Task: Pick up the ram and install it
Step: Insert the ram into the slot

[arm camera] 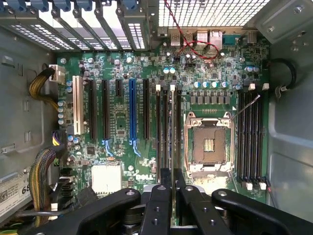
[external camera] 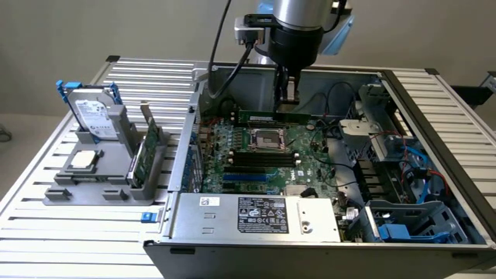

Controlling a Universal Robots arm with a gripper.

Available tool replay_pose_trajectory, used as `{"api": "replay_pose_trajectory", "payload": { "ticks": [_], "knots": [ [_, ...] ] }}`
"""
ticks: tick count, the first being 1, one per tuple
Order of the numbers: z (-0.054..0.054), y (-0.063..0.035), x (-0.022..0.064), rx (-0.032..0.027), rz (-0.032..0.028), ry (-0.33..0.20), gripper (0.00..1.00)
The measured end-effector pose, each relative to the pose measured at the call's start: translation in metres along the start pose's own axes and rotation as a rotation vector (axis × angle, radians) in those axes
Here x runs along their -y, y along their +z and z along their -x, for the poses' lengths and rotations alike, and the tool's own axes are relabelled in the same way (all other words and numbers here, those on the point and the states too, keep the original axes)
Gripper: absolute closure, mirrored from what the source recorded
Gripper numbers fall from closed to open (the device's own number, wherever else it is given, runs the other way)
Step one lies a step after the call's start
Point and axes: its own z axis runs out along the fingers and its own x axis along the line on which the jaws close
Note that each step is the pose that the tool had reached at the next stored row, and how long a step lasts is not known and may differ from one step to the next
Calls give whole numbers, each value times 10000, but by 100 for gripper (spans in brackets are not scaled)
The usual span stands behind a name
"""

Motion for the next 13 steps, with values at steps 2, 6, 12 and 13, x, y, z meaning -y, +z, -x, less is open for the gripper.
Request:
{"api": "replay_pose_trajectory", "payload": {
  "ticks": [2,6,12,13],
  "knots": [
    [0,0,0,-1,0,-1,87],
    [0,16,-22,1,-16,2,87],
    [-2,127,-130,1,-28,2,87],
    [-2,146,-129,1,-29,1,87]
  ]
}}
